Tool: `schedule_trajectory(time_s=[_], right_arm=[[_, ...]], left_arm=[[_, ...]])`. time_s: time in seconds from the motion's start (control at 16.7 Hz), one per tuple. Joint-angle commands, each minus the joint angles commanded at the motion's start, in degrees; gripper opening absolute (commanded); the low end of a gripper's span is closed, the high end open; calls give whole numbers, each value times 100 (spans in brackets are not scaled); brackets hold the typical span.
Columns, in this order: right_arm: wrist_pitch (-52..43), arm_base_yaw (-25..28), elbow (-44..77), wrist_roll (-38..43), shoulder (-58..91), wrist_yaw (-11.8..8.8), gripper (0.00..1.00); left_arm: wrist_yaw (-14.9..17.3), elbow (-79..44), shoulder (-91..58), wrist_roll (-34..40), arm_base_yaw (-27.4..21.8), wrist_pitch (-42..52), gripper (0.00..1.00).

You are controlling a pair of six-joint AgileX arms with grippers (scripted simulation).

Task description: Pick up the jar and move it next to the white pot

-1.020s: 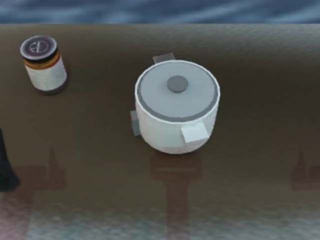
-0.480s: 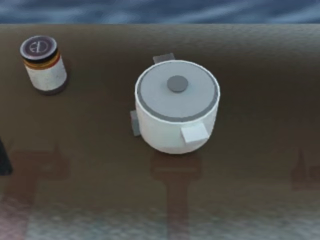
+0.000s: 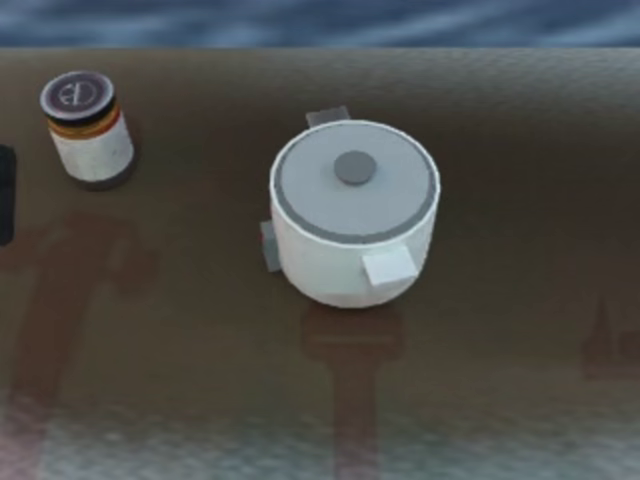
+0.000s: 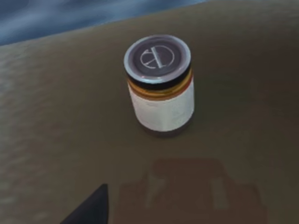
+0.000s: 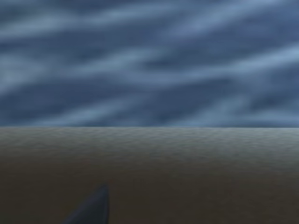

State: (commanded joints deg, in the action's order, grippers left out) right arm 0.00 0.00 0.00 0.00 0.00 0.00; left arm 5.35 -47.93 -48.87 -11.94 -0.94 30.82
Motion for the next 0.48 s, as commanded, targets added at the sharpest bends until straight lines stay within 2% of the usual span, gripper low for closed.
schedule_trajectory(time_s=[0.48], right_arm=[[0, 0, 0, 0, 0, 0, 100]], left_arm=[[265, -4181, -4560, -1089, -3, 2708, 100]])
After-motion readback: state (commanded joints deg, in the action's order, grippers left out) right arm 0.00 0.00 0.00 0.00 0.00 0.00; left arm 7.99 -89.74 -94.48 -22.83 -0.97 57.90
